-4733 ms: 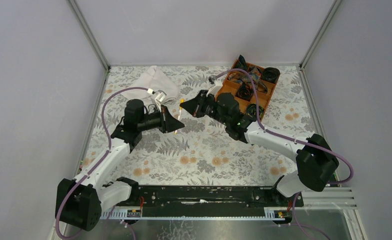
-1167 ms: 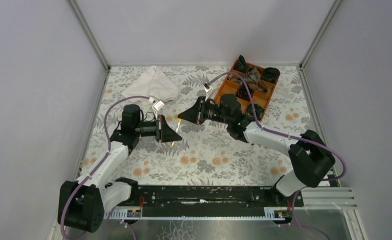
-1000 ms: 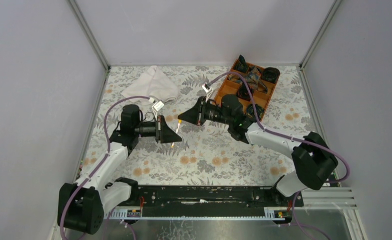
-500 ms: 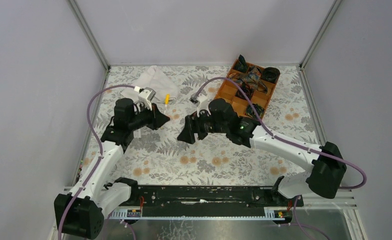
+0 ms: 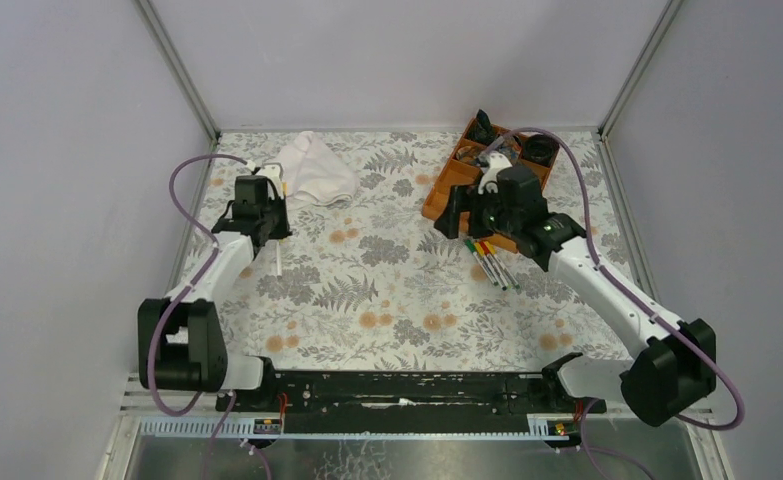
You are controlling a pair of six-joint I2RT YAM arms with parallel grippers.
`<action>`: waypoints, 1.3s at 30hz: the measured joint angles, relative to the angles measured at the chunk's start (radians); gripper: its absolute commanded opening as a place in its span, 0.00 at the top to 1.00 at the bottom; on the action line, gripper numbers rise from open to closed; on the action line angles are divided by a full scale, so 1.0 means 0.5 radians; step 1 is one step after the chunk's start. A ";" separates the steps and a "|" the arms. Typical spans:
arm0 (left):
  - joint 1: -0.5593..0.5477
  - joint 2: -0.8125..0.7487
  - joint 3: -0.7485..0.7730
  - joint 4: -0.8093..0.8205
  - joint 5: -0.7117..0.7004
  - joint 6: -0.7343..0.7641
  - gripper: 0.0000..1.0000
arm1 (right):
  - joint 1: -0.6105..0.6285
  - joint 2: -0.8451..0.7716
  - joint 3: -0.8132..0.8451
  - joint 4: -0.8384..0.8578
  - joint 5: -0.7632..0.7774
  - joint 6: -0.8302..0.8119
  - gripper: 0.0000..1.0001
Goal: Insert the pens into the pen caps
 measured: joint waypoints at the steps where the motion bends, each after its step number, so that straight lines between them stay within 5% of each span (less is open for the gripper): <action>1: 0.020 0.063 0.031 -0.005 -0.068 0.024 1.00 | -0.033 -0.017 -0.020 -0.027 0.018 -0.003 0.06; 11: 0.096 0.404 0.079 0.004 -0.558 0.305 1.00 | -0.339 -0.303 -0.083 -0.138 0.512 -0.004 0.05; 18: 0.137 0.540 0.051 0.011 -0.650 0.365 0.94 | -0.363 -0.407 -0.331 -0.114 1.026 0.020 0.03; 26: 0.147 0.679 0.011 0.048 -0.603 0.367 0.85 | -0.365 -0.575 -0.505 -0.144 1.243 0.086 0.00; 39: 0.162 0.751 0.058 0.242 -0.639 0.299 0.39 | -0.366 -0.554 -0.505 -0.275 1.347 0.256 0.00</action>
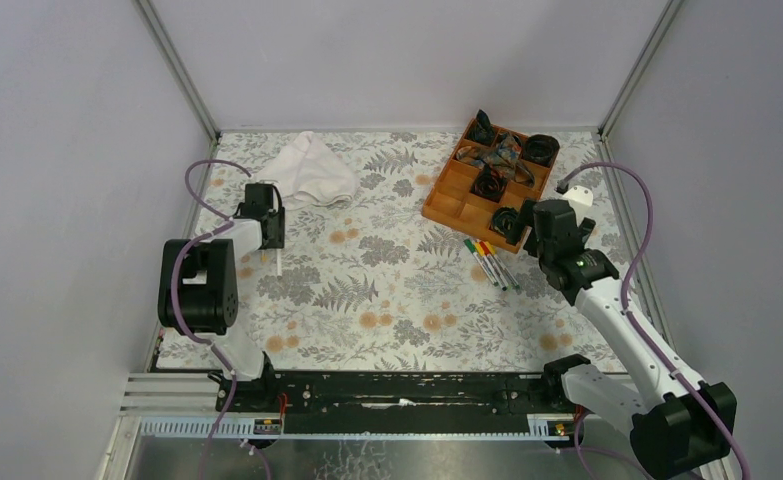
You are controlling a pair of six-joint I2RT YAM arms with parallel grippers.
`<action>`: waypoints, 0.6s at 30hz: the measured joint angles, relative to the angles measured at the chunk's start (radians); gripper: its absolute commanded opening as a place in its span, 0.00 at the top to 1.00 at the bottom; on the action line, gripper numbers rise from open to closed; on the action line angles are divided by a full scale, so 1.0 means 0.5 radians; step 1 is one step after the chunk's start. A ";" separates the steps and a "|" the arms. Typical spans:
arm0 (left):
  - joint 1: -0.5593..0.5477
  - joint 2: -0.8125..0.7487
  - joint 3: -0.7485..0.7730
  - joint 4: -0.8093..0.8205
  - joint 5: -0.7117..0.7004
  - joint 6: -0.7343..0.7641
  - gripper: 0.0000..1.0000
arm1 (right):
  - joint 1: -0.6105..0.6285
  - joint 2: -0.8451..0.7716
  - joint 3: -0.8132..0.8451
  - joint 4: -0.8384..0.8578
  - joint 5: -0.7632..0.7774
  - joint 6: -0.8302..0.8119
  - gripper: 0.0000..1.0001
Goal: Insert the pens into the pen caps
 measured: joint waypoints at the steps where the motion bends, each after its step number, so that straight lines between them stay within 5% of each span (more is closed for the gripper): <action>1: 0.000 -0.002 0.000 0.010 0.002 -0.014 0.36 | 0.001 0.006 0.000 -0.008 0.000 0.007 0.00; 9: -0.002 -0.088 -0.048 -0.013 0.098 -0.104 0.10 | 0.001 -0.018 0.002 -0.019 0.027 -0.014 0.00; 18: 0.094 -0.501 -0.085 -0.078 0.195 -0.255 0.06 | 0.001 -0.200 -0.111 0.121 0.032 -0.275 0.01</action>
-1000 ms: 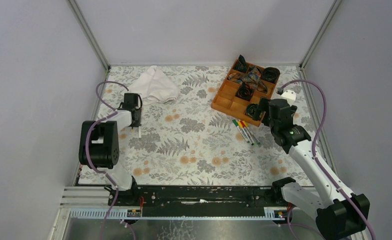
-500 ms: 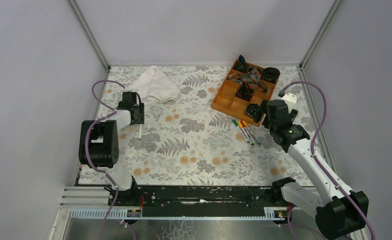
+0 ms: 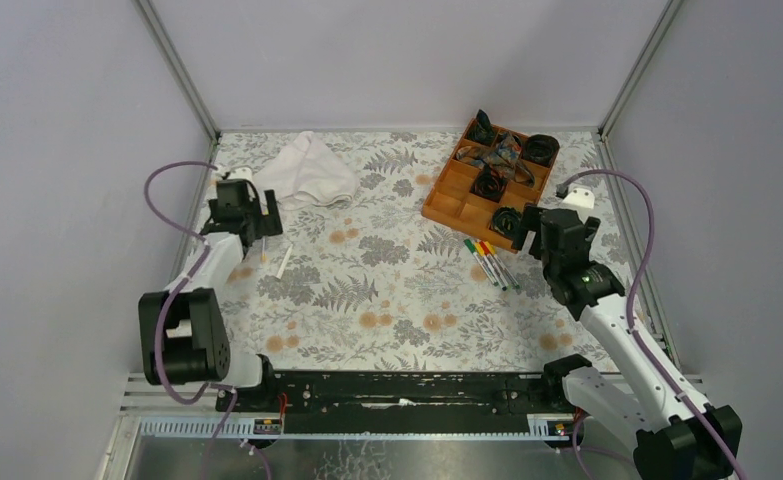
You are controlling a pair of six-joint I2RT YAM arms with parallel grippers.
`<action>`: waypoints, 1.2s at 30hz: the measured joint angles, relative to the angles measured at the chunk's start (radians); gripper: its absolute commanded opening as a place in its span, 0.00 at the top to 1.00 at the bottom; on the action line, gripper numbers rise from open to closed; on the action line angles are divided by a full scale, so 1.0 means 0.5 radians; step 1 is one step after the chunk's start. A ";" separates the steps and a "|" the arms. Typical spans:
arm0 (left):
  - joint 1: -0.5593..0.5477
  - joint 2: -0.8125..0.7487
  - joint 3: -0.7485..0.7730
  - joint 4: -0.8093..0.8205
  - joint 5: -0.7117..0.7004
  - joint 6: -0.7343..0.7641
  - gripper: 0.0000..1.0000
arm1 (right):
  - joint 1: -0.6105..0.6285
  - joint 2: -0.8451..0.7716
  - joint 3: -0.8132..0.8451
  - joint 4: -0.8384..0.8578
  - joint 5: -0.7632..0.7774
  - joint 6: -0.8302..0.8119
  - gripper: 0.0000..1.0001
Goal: Insert the pens into the pen caps
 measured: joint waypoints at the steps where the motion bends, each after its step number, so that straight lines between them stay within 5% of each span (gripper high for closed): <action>1: 0.032 -0.059 -0.001 0.001 0.028 -0.028 0.05 | -0.001 -0.001 -0.023 0.032 -0.002 -0.040 0.00; 13: 0.403 -0.613 -0.202 0.228 0.262 -0.481 0.00 | -0.001 0.098 -0.388 0.713 -0.021 -0.410 0.01; 26: 0.385 -0.900 -0.632 0.762 -0.163 -0.694 0.00 | -0.130 0.224 -0.913 1.561 -0.104 -0.468 0.01; 36: 0.089 -0.861 -1.134 1.303 -0.283 -0.585 0.00 | -0.303 0.314 -1.064 2.049 -0.122 -0.472 0.01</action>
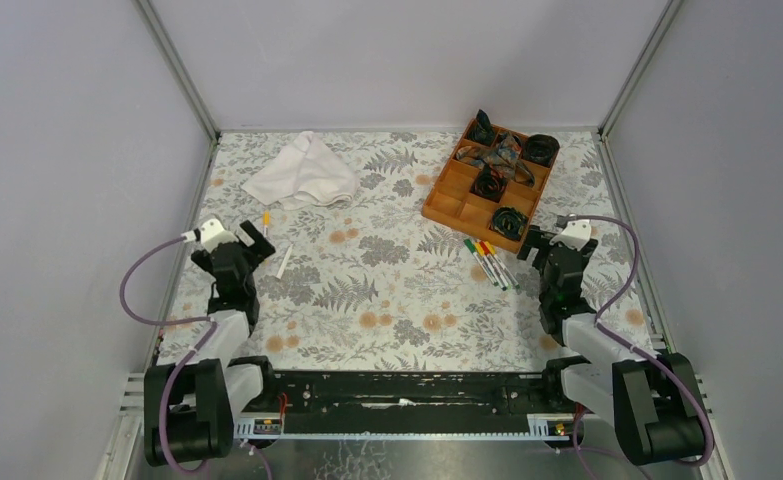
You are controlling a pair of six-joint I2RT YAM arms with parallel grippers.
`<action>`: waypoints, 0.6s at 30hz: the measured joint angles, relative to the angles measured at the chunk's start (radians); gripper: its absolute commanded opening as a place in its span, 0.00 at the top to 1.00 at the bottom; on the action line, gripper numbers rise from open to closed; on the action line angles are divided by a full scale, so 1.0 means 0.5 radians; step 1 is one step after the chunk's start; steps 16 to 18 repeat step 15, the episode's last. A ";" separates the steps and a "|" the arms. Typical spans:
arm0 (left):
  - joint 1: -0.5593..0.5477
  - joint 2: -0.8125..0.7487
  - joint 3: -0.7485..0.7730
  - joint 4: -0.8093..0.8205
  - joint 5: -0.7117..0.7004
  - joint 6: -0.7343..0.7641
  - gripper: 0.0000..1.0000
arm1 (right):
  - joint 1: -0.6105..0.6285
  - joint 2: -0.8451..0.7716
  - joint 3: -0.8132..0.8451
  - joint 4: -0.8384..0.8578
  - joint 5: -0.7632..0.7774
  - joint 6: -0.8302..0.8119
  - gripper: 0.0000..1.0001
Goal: Insert the pens into the pen caps
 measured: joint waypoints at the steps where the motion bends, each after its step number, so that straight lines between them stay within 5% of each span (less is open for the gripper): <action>1: -0.002 0.021 -0.056 0.046 0.008 0.014 0.00 | -0.018 0.021 -0.016 0.039 -0.014 -0.002 0.01; 18: -0.006 0.195 -0.167 0.340 0.168 0.077 0.00 | -0.092 0.362 -0.105 0.421 -0.130 -0.047 0.01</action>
